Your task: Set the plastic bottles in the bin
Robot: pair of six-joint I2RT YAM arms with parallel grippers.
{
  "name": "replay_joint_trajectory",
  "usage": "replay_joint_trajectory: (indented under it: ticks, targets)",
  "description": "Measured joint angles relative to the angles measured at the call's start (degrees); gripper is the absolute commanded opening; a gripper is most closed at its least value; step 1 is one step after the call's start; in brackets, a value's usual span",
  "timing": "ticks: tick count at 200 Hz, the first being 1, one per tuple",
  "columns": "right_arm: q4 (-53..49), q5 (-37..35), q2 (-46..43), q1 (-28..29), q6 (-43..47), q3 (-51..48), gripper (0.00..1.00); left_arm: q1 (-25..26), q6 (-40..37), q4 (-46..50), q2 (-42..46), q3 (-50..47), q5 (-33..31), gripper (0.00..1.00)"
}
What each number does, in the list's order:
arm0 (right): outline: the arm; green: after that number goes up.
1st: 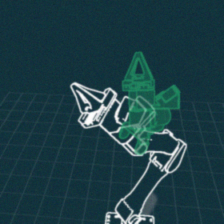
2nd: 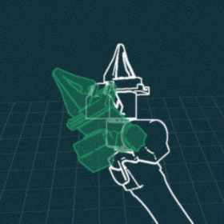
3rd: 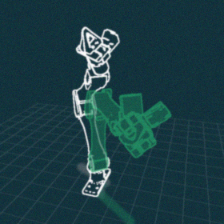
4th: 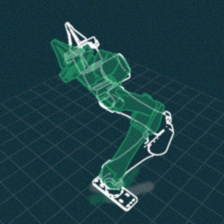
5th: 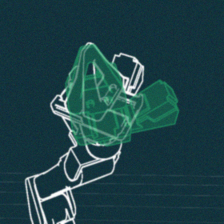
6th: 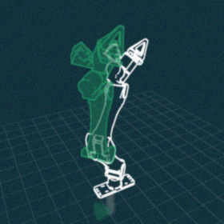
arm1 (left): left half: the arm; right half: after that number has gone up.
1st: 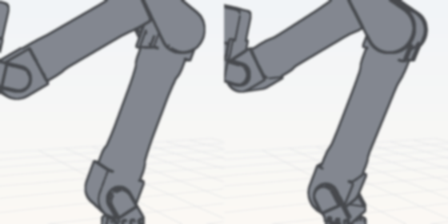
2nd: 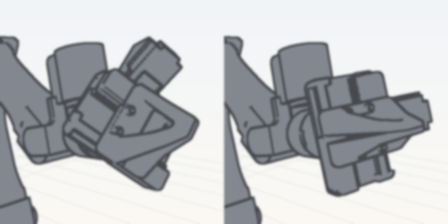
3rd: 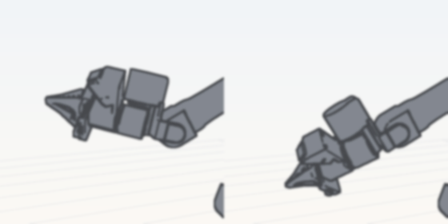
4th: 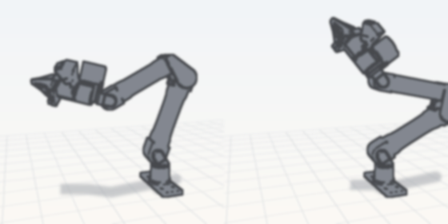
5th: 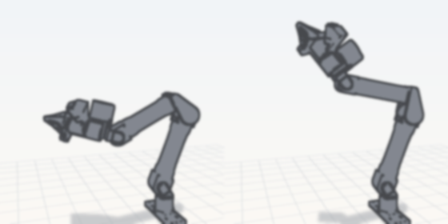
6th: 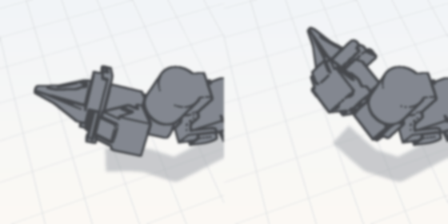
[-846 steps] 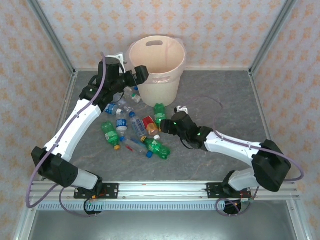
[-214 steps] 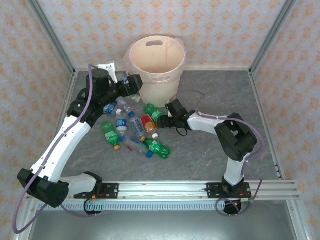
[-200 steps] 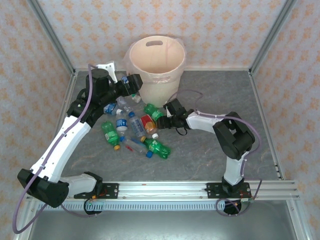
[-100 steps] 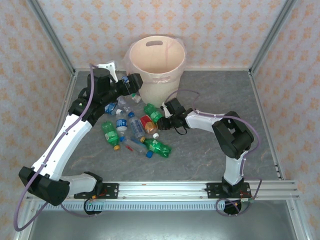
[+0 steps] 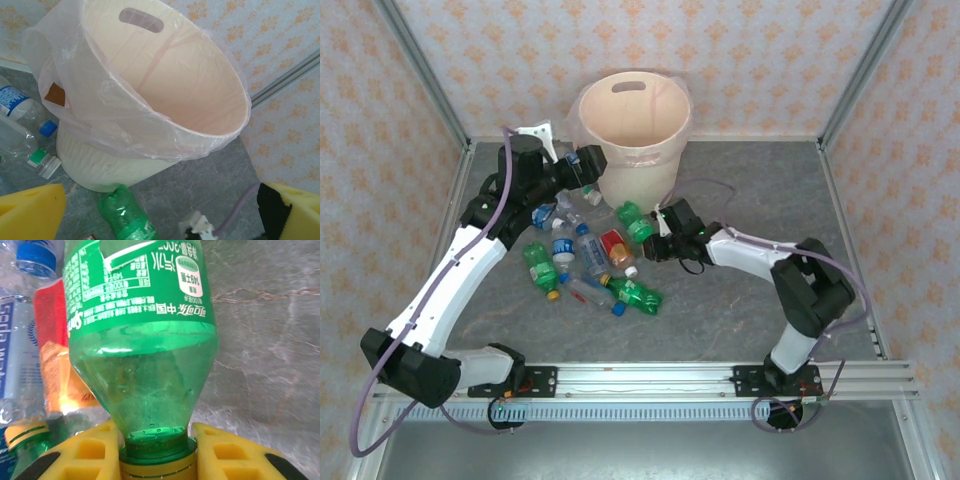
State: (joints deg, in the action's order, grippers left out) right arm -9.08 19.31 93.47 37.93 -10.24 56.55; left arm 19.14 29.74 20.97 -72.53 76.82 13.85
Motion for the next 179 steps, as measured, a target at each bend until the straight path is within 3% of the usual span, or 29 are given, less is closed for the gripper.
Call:
replay_joint_trajectory:
  ticks: [115,148,179]
  targets:
    - [-3.0,-21.5,-28.0,11.3,-6.3,-4.6,0.25,0.0,5.4,-2.5,-4.6,6.2,6.4,0.99]
    - [-5.4,-26.0,-30.7,11.6,-7.6,-2.1,0.27,0.0,4.3,-1.7,-4.6,8.9,6.4,0.99]
    - [-9.1,-29.9,-27.7,11.6,-7.4,7.5,0.27,0.0,1.4,-0.8,-3.9,11.4,4.7,0.99]
